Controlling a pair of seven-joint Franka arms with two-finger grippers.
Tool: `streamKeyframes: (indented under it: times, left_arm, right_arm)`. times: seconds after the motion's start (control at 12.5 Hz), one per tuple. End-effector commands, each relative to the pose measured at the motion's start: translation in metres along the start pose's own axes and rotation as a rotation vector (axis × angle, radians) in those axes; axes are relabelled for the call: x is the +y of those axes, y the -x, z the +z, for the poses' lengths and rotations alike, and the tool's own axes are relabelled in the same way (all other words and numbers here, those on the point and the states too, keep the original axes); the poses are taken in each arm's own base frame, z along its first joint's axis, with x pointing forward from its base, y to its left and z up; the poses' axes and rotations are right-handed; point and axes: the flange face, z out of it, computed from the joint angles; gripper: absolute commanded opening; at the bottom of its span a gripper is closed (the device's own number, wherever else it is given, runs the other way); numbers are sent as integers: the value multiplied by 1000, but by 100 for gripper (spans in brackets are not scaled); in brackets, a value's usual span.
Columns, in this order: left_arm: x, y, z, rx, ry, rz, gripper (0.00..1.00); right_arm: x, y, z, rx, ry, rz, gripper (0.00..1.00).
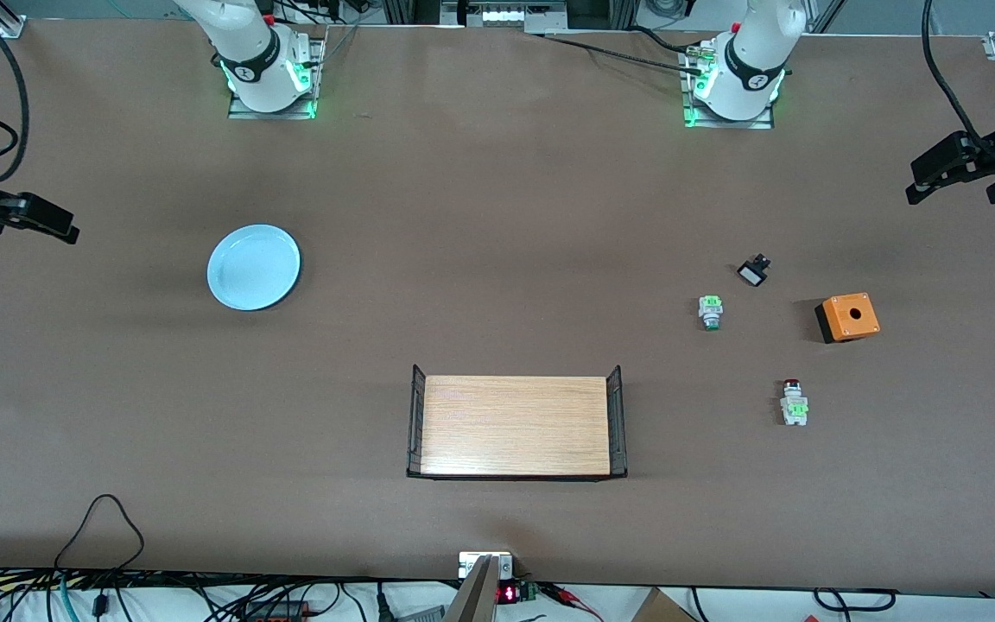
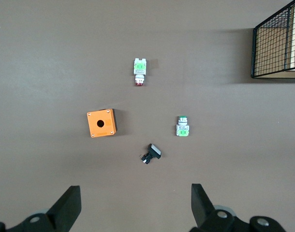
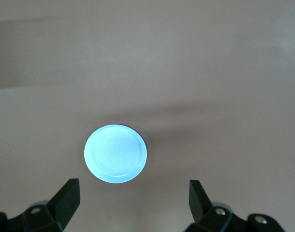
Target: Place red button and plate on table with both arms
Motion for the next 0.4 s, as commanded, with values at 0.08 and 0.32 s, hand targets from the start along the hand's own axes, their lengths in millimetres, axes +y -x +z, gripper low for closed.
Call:
streamKeyframes:
  times: [0.08, 0.32]
  left_arm:
    - [-3, -3, -5, -4, 1, 4, 100]
    - [-3, -3, -5, -4, 2, 1, 100]
  right_arm:
    - [9, 6, -9, -23, -21, -27, 100]
    - [7, 7, -8, -29, -21, -35, 100]
